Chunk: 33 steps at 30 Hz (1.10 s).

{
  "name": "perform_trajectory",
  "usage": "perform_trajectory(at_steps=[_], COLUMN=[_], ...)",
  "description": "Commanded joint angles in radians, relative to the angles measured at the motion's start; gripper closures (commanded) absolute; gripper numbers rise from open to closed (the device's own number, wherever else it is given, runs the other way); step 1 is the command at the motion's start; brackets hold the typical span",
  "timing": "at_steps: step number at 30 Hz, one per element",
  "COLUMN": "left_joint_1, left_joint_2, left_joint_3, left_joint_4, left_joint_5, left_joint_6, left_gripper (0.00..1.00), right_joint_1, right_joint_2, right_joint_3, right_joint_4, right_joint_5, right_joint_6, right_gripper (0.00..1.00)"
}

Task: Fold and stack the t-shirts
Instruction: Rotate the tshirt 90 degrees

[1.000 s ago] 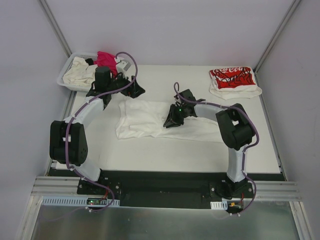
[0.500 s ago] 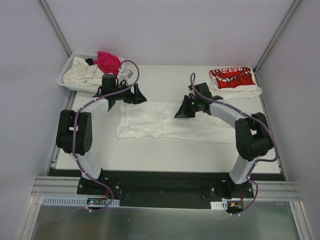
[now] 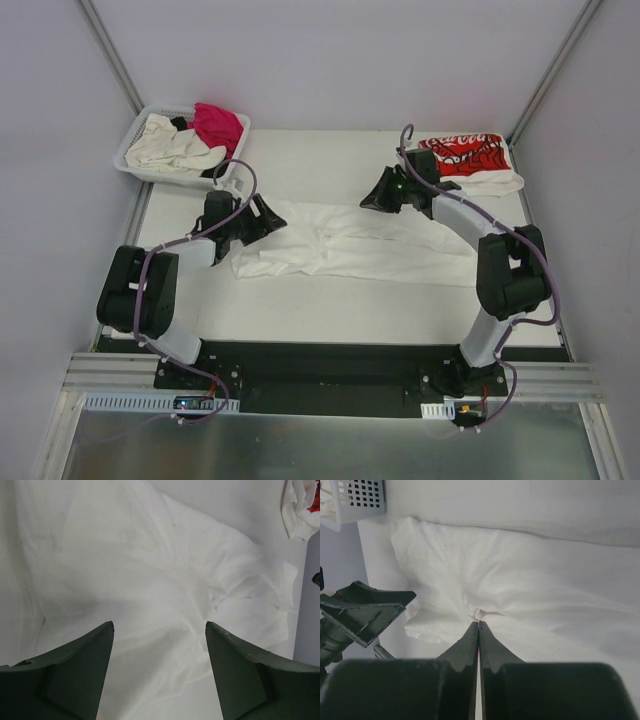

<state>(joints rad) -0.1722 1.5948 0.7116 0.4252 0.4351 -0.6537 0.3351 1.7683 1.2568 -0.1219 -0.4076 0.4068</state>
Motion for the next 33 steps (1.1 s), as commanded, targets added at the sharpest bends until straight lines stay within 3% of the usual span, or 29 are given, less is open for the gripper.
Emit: perform_trajectory(at_steps=[1,10,16,24,33], left_joint_1=[-0.032,-0.03,-0.03,-0.03,-0.027], left_joint_2=[-0.102,-0.032,0.043,0.057,0.208], left_joint_3=[-0.058,-0.041,-0.006,0.087,0.245], left_joint_4=[0.078,0.141,0.15,-0.087,-0.129], left_joint_5=[-0.179,-0.248,-0.271,-0.42,-0.4], left_joint_6=[-0.13,-0.176,-0.231,-0.156,-0.146], left_gripper=[0.27,0.27,0.27,0.24,0.24], right_joint_1=[-0.03,-0.103,-0.131,-0.162,-0.205], right_joint_2=[-0.049,-0.161,-0.231,-0.241,-0.293], right_joint_3=[-0.005,-0.059,-0.06,-0.088,-0.099], right_joint_4=[0.05,0.094,0.099,0.154,0.186], right_joint_5=[0.0,-0.027,0.041,0.063,0.036], right_joint_6=[0.016,0.053,0.023,0.013,0.058], right_gripper=[0.96,0.95,0.92,0.89,0.89])
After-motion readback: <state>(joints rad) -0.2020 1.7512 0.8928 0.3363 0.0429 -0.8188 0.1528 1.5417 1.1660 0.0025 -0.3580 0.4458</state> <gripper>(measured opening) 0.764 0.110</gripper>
